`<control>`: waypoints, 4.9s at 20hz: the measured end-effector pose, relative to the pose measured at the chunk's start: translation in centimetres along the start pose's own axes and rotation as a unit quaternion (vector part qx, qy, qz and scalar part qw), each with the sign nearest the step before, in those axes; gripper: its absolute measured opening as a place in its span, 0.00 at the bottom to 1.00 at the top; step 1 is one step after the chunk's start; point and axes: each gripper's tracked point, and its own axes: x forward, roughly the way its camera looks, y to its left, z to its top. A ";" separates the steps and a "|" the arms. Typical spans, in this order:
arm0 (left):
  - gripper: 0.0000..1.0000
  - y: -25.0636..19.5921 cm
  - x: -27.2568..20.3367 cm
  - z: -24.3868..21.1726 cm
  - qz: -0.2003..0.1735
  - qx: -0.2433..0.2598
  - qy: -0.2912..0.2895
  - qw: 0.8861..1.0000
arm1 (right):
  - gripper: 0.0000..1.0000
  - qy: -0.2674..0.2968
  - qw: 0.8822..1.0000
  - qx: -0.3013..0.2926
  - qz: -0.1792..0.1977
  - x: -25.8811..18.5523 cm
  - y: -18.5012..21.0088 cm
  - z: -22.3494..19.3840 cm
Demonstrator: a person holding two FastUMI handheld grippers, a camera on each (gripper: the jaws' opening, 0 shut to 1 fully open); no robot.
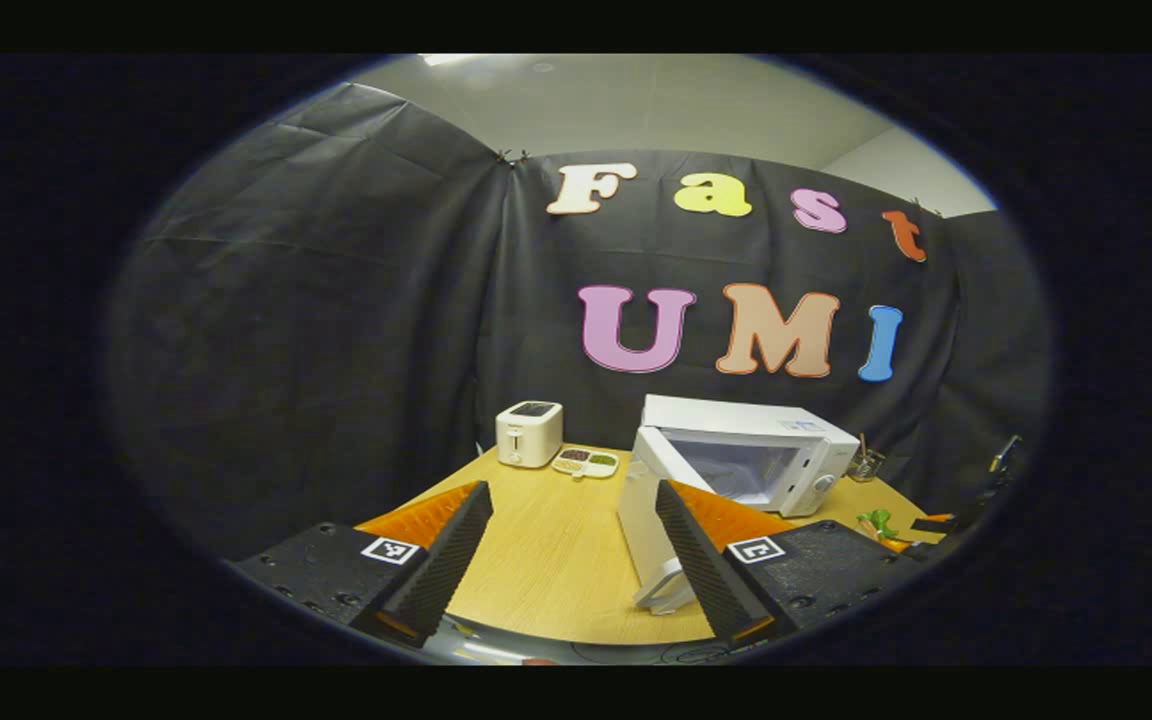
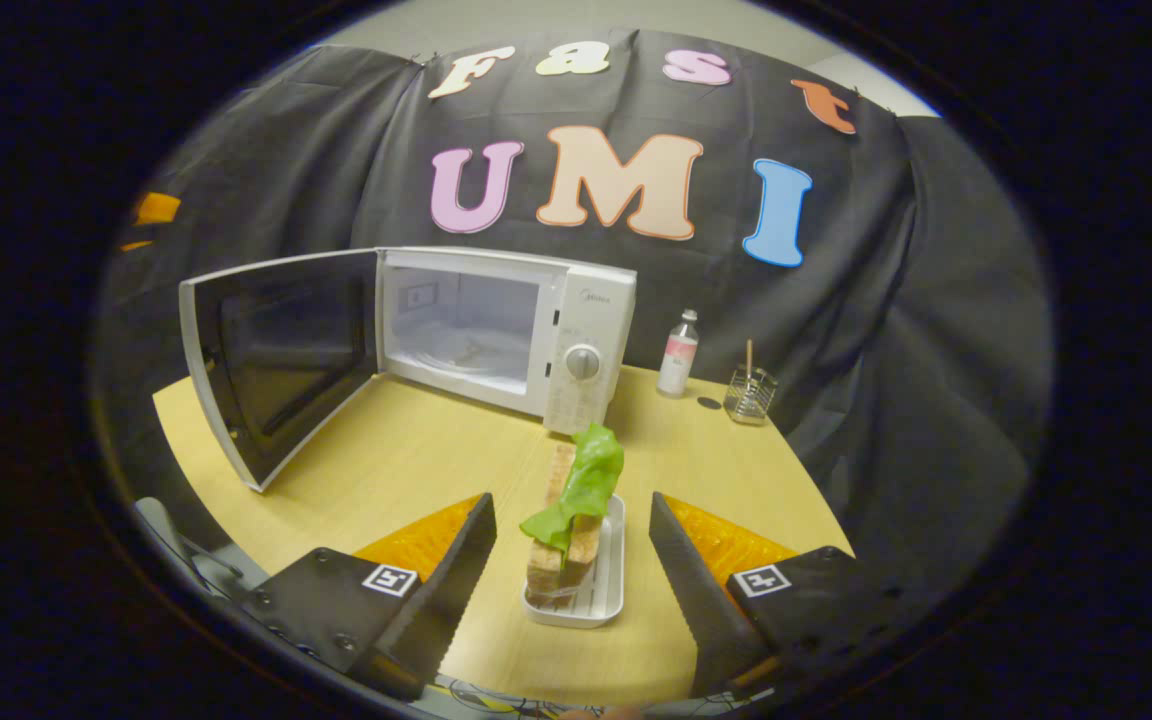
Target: Open the microwave oven with the left hand, put the food in, and close the microwave oven.
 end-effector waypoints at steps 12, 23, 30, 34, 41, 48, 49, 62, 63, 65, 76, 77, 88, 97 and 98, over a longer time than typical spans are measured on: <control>0.94 -1.5 -0.3 4.1 0.025 0.041 -0.043 0.998 | 0.89 0.060 0.997 0.049 -0.011 2.5 -0.2 -5.3; 0.94 -2.0 0.4 3.9 0.014 0.040 -0.037 0.998 | 0.31 0.075 0.996 0.047 -0.014 2.9 0.2 -5.3; 0.94 -2.0 1.2 3.5 0.006 0.030 -0.038 0.999 | 0.31 0.061 0.997 0.053 -0.012 2.3 -0.4 -2.8; 0.94 -2.2 1.9 3.2 -0.006 0.017 -0.037 0.999 | 0.25 0.058 0.997 0.045 -0.006 2.1 -0.3 -2.1; 0.94 -1.8 3.3 3.2 -0.026 0.013 -0.039 0.999 | 0.32 0.055 0.996 0.070 -0.023 1.2 -1.1 0.0; 0.94 -2.1 4.7 3.3 -0.054 0.021 -0.046 0.997 | 0.31 0.036 0.988 0.147 -0.028 0.9 0.2 4.7; 0.94 -2.2 5.2 3.2 -0.061 0.021 -0.045 0.997 | 0.31 0.035 0.985 0.168 -0.027 1.0 0.8 5.2; 0.96 -3.6 8.5 3.5 -0.100 0.048 -0.064 0.992 | 0.31 0.042 0.949 0.308 0.053 8.3 12.1 10.3; 0.94 -3.7 8.7 3.4 -0.104 0.043 -0.062 0.992 | 0.24 0.045 0.946 0.315 0.063 9.5 13.1 10.8; 0.94 -3.5 9.2 3.1 -0.102 0.039 -0.058 0.992 | 0.31 0.053 0.937 0.338 0.073 12.2 14.7 11.6; 0.96 0.5 9.6 0.7 -0.068 0.048 -0.024 0.996 | 0.24 0.047 0.853 0.519 0.017 24.2 19.5 14.1; 0.94 0.9 9.6 0.3 -0.064 0.049 -0.017 0.997 | 0.24 0.047 0.849 0.525 0.011 25.1 19.6 14.1; 0.96 4.8 8.1 -0.9 -0.020 0.048 0.003 0.999 | 0.31 0.038 0.817 0.573 -0.041 31.7 20.9 14.4; 0.96 5.6 7.5 -0.8 -0.007 0.050 0.005 0.999 | 0.36 0.047 0.823 0.563 -0.053 34.7 20.9 14.3; 0.96 5.4 7.4 -0.9 -0.008 0.048 0.006 0.999 | 0.44 0.061 0.827 0.556 -0.056 34.6 20.9 13.8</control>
